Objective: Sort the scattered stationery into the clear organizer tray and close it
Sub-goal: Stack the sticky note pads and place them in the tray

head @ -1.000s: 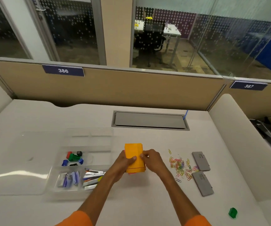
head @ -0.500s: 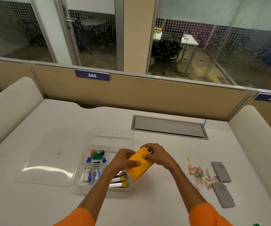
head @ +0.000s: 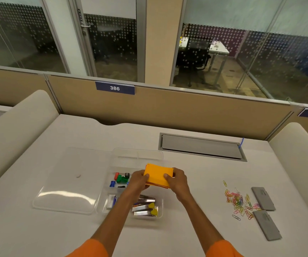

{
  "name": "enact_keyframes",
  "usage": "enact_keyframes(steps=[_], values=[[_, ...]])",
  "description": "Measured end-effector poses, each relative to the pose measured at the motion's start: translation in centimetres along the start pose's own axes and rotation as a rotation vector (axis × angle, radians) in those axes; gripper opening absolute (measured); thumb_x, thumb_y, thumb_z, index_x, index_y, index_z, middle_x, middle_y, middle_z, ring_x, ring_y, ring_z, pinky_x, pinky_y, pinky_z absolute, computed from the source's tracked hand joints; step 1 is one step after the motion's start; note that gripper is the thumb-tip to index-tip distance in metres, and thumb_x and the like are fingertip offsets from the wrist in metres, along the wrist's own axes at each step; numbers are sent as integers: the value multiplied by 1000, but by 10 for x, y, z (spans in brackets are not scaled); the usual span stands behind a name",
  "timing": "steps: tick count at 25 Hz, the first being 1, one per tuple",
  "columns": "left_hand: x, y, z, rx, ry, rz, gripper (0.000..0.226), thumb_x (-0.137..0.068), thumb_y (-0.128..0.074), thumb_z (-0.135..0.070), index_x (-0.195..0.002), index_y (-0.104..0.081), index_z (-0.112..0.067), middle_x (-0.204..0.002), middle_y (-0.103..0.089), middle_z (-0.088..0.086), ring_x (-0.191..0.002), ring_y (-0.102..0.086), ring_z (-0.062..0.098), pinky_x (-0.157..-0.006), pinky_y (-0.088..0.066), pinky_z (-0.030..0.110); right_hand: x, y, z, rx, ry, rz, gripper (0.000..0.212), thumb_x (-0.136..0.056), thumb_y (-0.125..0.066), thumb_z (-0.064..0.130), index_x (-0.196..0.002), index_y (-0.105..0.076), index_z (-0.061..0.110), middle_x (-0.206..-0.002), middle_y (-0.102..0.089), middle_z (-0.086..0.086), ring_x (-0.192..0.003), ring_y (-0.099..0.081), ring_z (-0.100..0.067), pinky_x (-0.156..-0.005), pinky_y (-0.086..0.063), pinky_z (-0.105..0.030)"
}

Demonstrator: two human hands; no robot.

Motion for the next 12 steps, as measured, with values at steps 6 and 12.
enact_keyframes(steps=[6, 12], values=[[-13, 28, 2, -221, -102, -126, 32, -94, -53, -5, -68, -55, -22, -87, -57, 15, -74, -54, 22, -67, -51, 32, -12, -17, 20, 211, -2, 182, 37, -97, -52, 22, -128, -42, 4, -126, -53, -17, -99, -51, -21, -78, -44, -30], [-25, 48, 14, -144, -88, -295, 7, -86, -67, -5, -90, -73, -4, -86, -68, 17, -82, -68, 36, -78, -59, 50, -23, -36, 15, 44, -40, 85, 42, -84, -70, 9, -122, -52, 9, -110, -60, -12, -94, -60, -22, -75, -54, -29]])
Point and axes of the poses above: each hand's wrist, its own x-axis away from the middle knuckle, its own y-axis out of the back of the hand, z = x × y, the point moved 2 cm from there along -x, towards the middle knuckle
